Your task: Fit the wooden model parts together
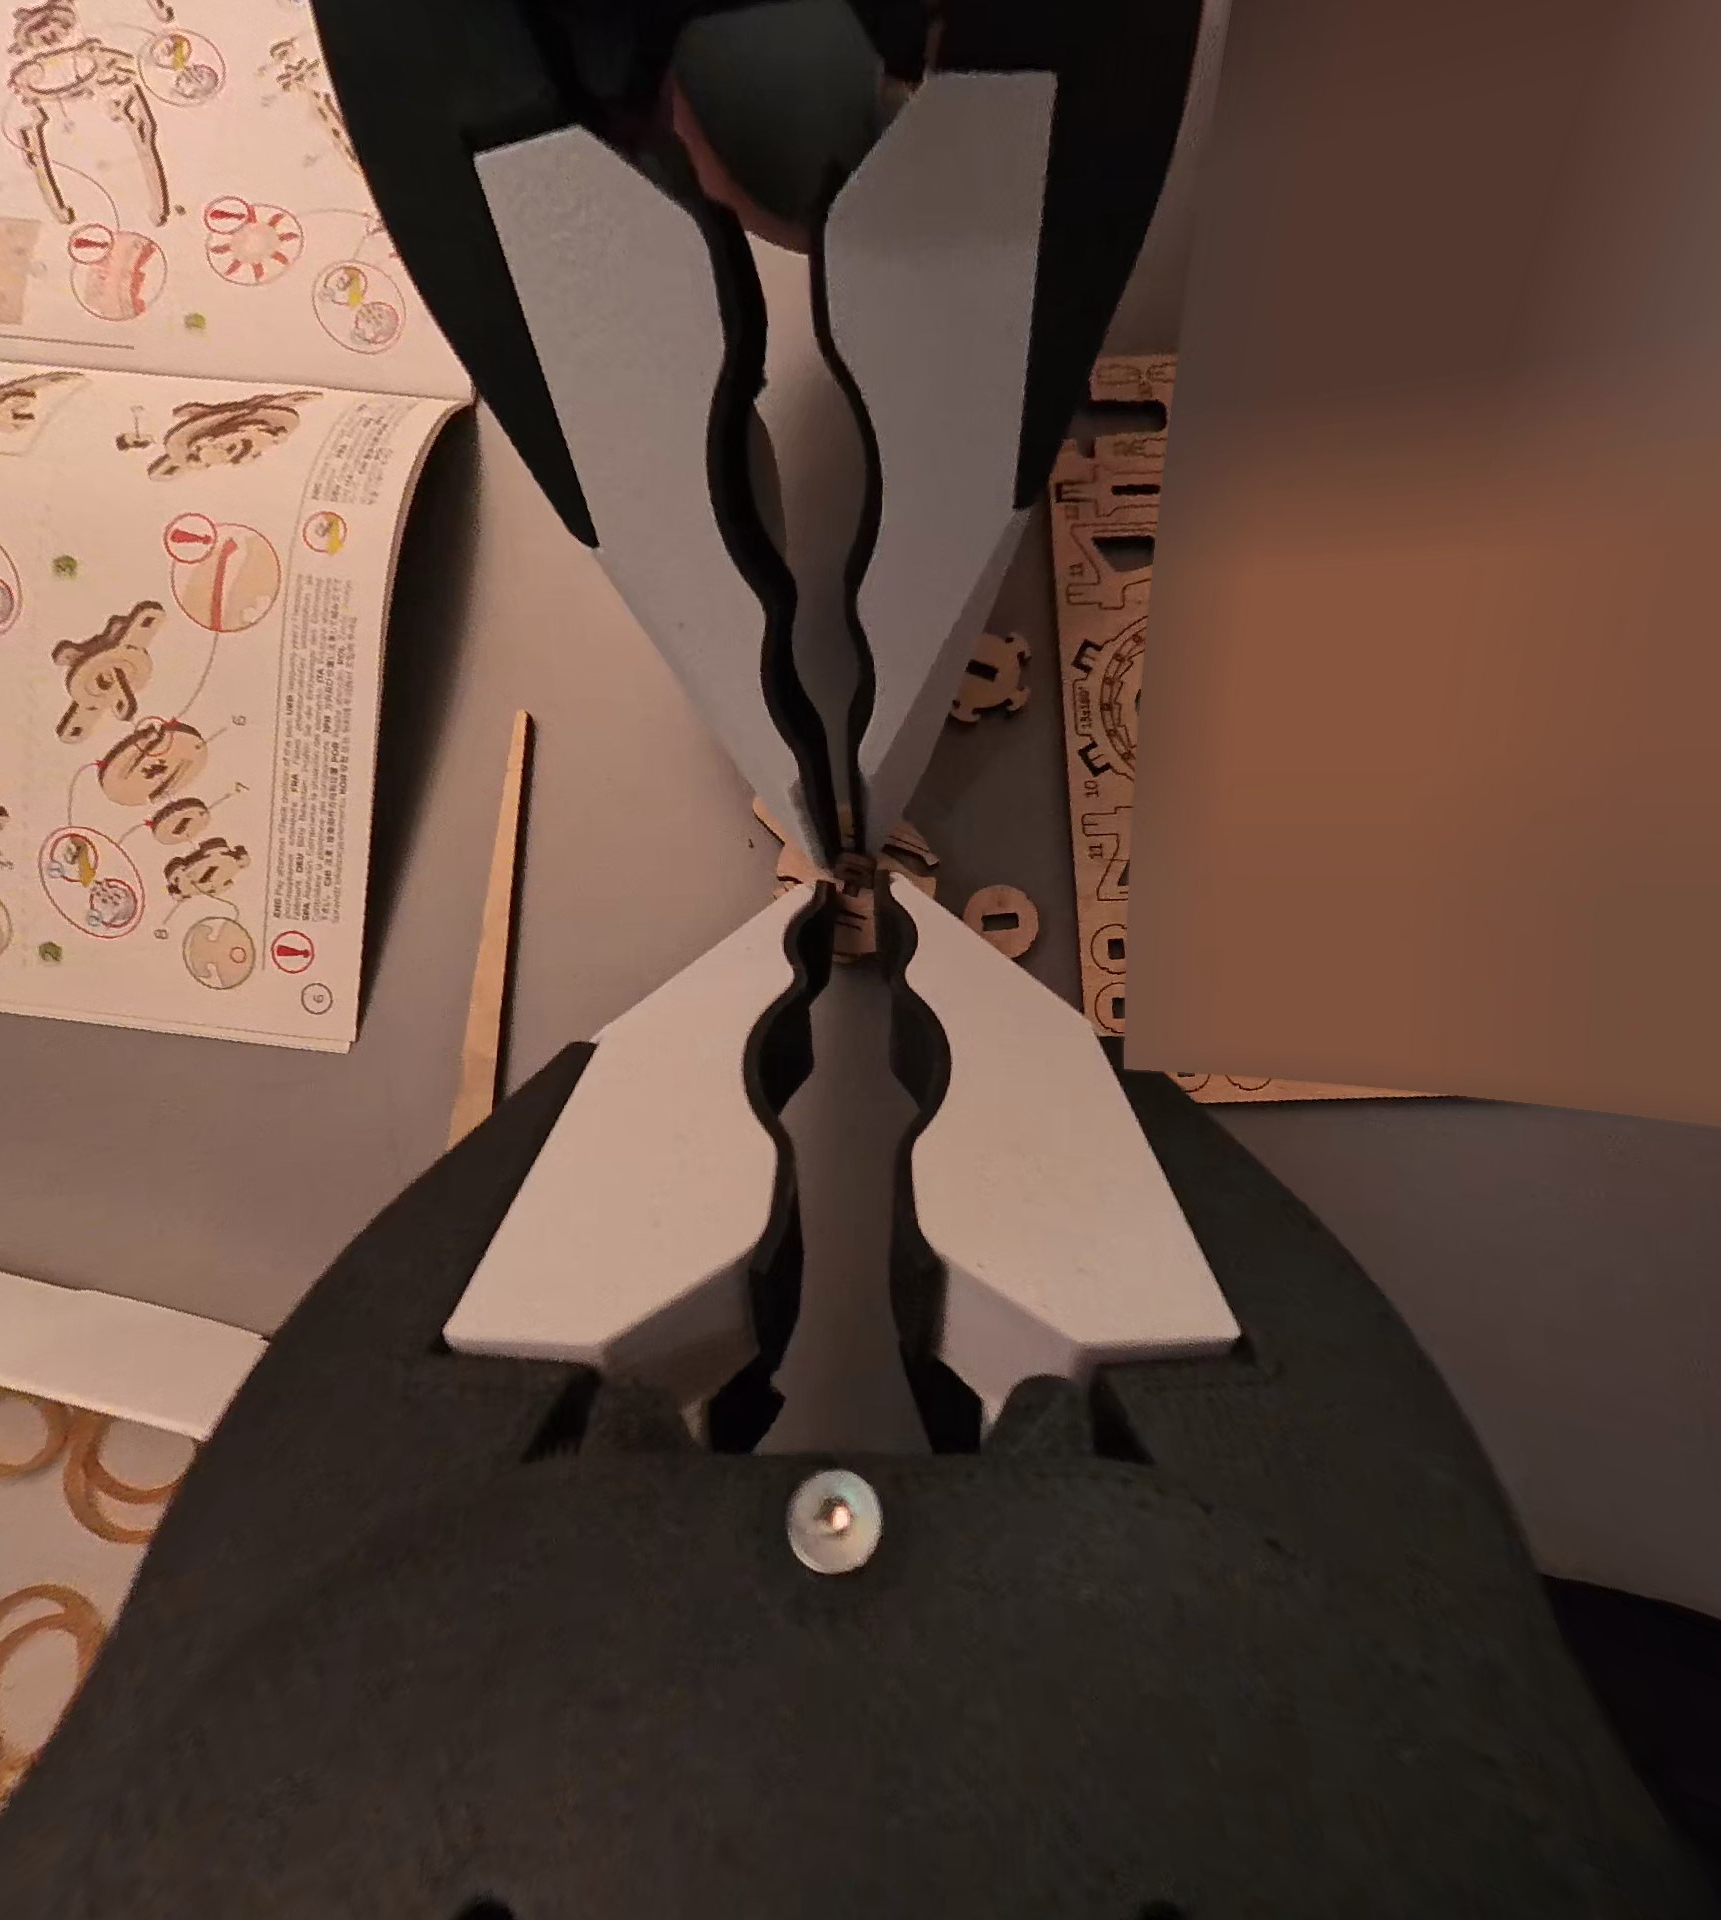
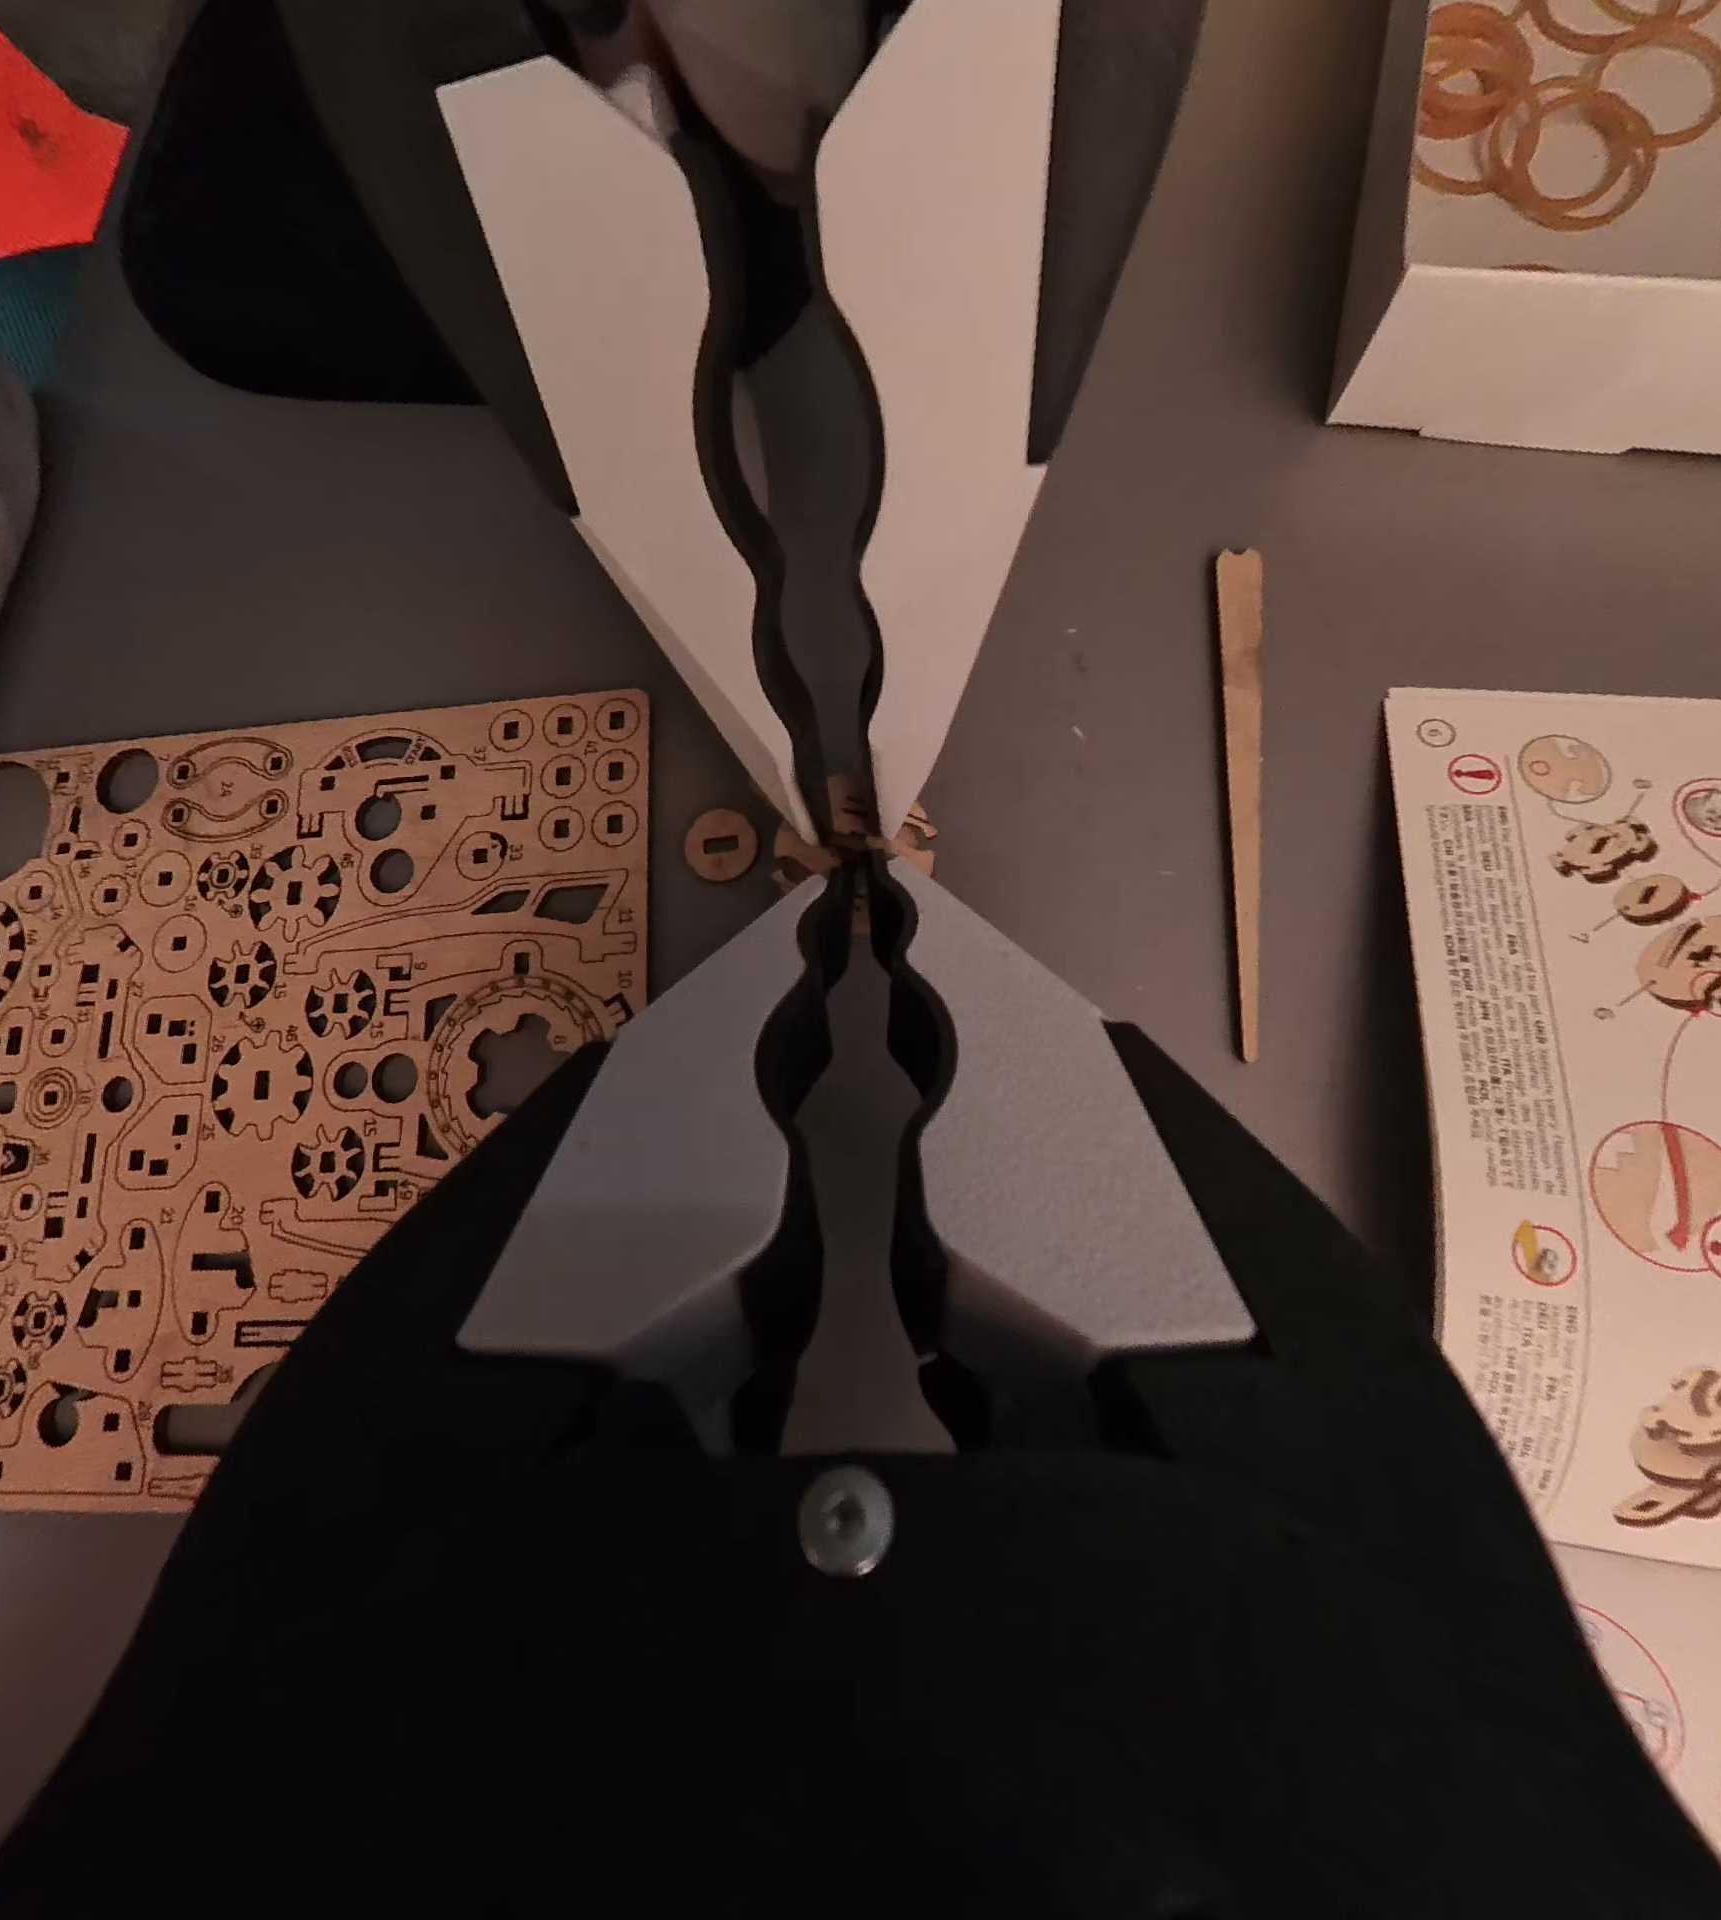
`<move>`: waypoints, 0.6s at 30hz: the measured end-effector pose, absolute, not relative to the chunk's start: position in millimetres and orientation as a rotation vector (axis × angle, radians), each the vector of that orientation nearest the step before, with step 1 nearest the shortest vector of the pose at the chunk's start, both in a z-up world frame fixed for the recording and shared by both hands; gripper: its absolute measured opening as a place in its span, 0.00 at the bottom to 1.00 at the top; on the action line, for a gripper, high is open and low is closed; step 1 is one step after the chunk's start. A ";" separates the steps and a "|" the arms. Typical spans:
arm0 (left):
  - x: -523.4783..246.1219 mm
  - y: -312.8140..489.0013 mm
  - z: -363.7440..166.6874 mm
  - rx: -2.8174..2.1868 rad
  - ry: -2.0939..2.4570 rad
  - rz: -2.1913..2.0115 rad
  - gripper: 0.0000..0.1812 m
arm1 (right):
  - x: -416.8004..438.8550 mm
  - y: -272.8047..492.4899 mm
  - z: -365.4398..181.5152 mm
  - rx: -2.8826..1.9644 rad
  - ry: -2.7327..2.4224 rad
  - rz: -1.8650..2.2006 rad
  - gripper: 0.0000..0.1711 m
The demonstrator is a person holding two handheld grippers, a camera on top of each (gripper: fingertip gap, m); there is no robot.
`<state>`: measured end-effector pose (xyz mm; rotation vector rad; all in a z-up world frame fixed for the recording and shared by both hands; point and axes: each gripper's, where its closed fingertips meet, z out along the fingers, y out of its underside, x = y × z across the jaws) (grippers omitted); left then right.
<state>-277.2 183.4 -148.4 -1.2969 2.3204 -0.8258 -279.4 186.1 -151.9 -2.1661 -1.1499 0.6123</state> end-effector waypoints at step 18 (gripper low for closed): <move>-281.2 188.0 -142.7 -1.315 2.365 -0.923 0.06 | -271.4 191.4 -136.1 -2.061 -1.103 0.677 0.05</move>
